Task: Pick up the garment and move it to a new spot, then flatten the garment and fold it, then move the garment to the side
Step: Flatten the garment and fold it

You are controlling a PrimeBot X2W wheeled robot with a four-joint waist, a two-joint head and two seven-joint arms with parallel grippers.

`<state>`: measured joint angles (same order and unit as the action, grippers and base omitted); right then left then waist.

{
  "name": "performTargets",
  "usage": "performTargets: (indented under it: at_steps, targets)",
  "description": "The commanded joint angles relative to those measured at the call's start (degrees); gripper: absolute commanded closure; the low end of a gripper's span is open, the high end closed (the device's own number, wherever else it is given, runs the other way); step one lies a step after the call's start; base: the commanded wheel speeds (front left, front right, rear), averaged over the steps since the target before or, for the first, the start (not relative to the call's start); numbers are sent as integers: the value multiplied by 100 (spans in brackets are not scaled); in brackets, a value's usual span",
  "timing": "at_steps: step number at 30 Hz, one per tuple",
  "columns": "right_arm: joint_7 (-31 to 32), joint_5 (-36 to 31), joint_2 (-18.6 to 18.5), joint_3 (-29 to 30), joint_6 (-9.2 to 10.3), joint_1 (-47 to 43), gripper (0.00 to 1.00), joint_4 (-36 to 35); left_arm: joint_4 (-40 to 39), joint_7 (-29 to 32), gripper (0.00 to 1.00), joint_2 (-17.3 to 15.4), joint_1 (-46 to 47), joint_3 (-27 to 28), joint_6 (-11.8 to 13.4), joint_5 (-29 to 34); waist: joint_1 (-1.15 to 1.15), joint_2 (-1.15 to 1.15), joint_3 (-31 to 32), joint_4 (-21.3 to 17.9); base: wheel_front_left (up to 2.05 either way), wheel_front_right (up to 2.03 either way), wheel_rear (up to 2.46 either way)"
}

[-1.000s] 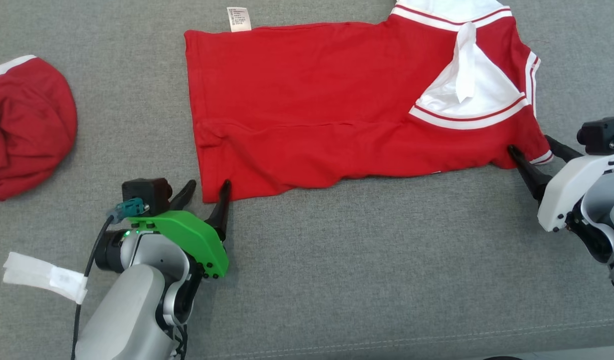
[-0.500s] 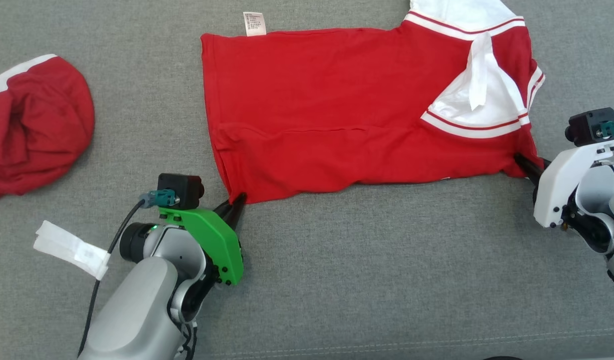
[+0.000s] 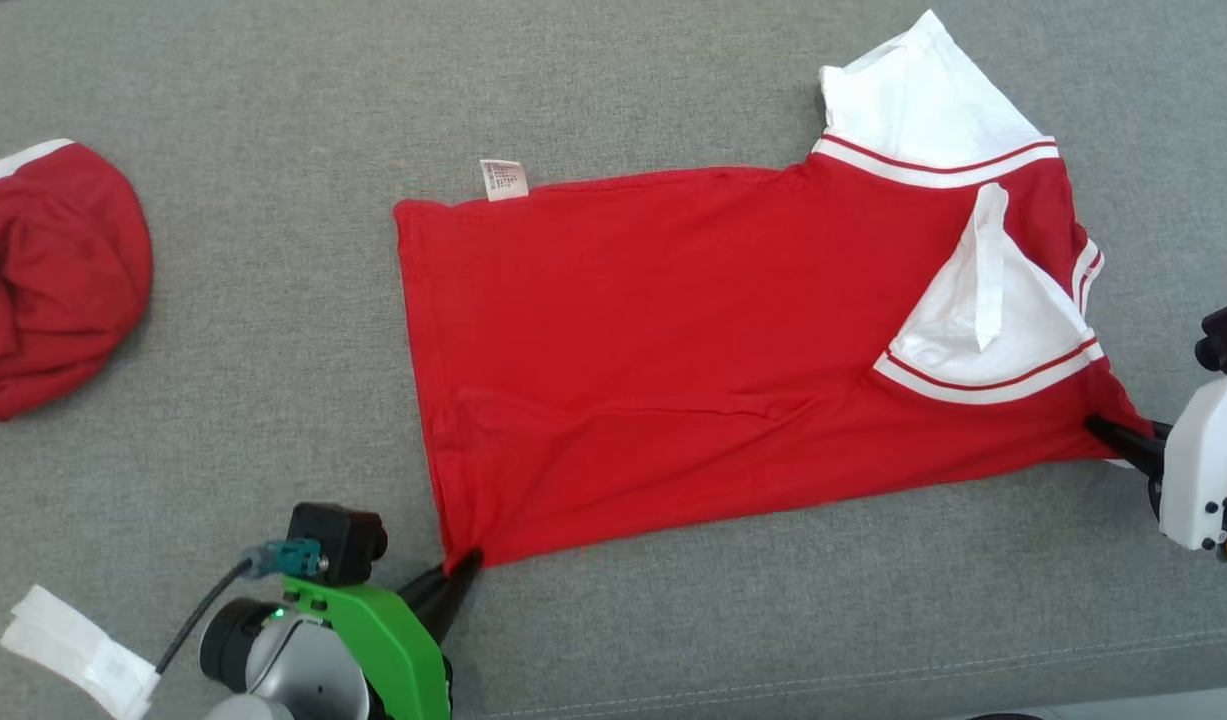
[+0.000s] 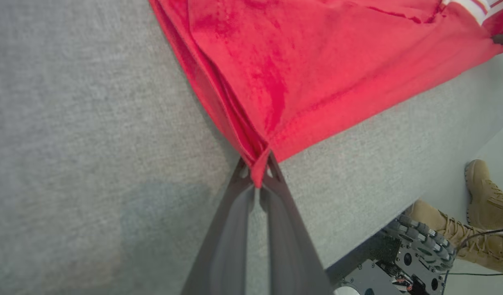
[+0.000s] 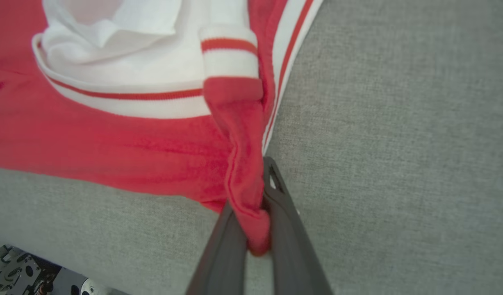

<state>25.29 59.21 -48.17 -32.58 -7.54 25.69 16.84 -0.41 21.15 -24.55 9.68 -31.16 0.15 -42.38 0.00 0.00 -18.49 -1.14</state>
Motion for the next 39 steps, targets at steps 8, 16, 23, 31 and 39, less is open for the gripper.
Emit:
performTargets:
  at_steps: [8,16,23,31,39]
  targets:
    - [-232,-104,-385,767,9,-678,0,-900,-1075,-208,0,-288,-695,173,607,239,0,0,-336,-24,0,0,0]
    - [179,-750,-315,1895,6,340,0,-1273,-1188,275,0,-318,816,512,700,383,0,0,-846,203,0,0,0]
    - [289,-1818,762,1959,7,2104,0,-375,513,453,0,558,3022,242,400,558,0,0,-1524,619,0,0,0]
    - [-273,-2698,1482,1677,6,3183,0,1304,2267,78,0,1491,3902,-119,-28,494,0,0,-1768,967,0,0,0]
    - [-641,-3170,1455,1484,9,3679,0,2559,3095,-91,0,1687,4102,-355,-324,530,0,0,-1811,1178,0,0,0]
